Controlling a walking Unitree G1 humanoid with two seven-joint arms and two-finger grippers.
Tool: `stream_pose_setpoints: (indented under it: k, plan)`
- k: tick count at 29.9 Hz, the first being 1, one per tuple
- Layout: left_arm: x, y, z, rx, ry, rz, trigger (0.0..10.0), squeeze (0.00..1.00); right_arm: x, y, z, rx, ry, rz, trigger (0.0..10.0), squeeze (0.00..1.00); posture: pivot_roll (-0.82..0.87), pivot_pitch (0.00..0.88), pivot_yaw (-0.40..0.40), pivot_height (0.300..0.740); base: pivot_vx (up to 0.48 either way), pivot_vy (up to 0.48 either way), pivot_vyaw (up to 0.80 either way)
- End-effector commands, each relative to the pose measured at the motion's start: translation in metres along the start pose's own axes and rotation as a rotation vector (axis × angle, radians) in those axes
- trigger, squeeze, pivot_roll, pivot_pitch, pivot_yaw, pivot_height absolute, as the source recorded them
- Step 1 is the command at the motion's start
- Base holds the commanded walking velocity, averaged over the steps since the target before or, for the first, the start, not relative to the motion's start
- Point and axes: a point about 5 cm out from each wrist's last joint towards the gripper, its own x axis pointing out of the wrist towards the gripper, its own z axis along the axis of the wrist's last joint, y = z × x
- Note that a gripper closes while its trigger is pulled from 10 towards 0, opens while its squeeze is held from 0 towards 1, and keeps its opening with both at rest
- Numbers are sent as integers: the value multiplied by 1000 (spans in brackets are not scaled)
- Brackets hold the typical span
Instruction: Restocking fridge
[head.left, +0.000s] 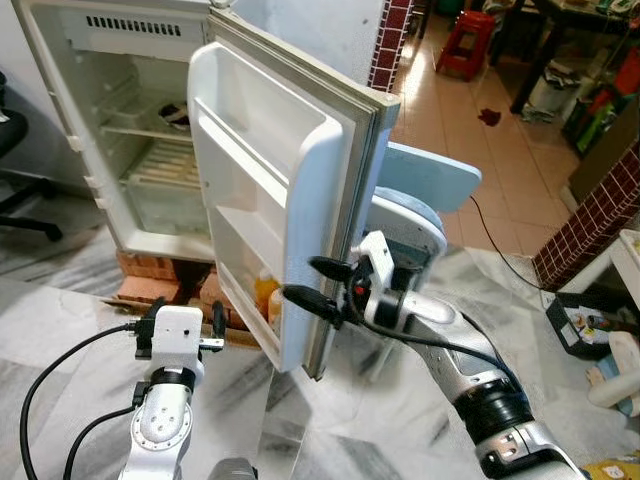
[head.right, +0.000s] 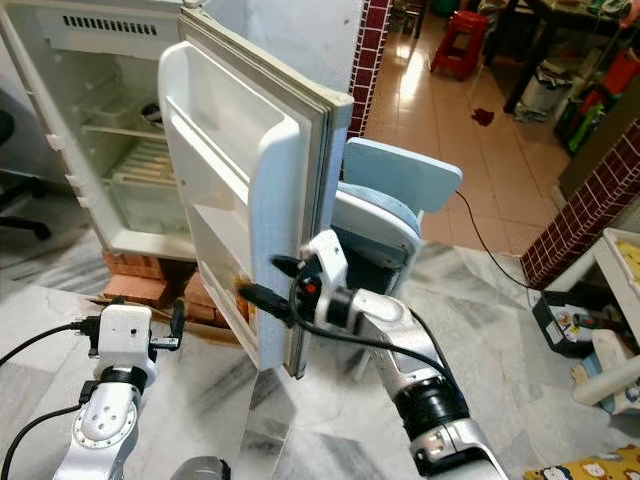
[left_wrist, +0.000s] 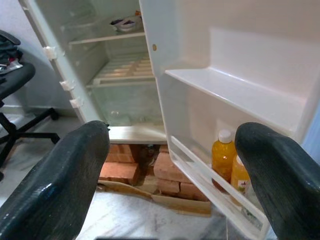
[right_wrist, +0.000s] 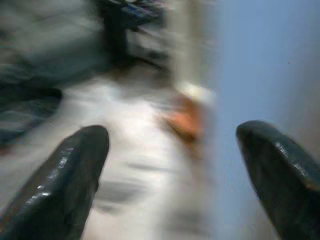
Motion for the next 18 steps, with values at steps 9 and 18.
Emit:
stream_pose_setpoints:
  k: [9, 18]
  plan:
    - [-3, -2, 0, -2, 11, -16, 10000, 0, -6, -47, 25, -114, -93, -342, 10000, 0, 170, 5, -65, 740, 0, 0, 0]
    - [-28, 4, 13, -1, 8, -1, 10000, 0, 0, -59, 60, -145, -217, -447, 10000, 0, 198, 143, -68, 740, 0, 0, 0]
